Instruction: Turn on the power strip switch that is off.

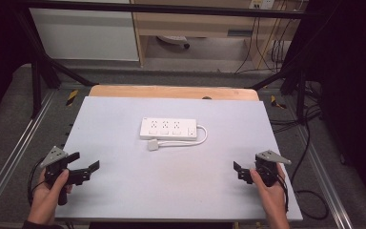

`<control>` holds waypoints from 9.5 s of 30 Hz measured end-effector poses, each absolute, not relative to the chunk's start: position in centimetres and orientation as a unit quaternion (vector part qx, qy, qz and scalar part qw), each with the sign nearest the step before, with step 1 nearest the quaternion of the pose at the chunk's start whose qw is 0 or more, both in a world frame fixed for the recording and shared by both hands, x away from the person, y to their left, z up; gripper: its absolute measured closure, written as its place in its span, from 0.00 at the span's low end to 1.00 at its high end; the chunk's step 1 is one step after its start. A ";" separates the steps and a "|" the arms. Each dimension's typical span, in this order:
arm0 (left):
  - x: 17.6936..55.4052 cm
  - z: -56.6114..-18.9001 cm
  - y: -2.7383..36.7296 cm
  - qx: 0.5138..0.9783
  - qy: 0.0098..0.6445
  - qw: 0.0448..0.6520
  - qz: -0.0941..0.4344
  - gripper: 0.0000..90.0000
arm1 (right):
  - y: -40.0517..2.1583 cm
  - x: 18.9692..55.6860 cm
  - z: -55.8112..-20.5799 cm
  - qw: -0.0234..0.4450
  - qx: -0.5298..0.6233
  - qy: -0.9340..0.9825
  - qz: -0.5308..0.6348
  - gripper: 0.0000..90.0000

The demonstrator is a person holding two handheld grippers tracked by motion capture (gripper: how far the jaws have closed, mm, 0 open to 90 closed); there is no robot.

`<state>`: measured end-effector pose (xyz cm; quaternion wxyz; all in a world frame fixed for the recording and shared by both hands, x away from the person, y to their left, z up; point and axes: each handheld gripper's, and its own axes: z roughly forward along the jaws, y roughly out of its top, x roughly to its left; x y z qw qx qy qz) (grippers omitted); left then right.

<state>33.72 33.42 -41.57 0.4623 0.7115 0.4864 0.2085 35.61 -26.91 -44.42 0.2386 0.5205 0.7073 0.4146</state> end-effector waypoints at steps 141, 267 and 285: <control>33.9 -42.0 32.6 0.736 0.472 0.439 0.205 0.08 | -14.9 49.3 -36.4 0.241 0.453 0.698 0.500 0.05; 34.0 -42.0 32.6 0.740 0.466 0.440 0.204 0.08 | -5.4 50.0 -43.6 0.192 0.403 0.760 0.472 0.96; 34.0 -41.9 32.7 0.740 0.466 0.440 0.205 0.08 | -4.5 49.8 -44.2 0.186 0.394 0.765 0.475 1.00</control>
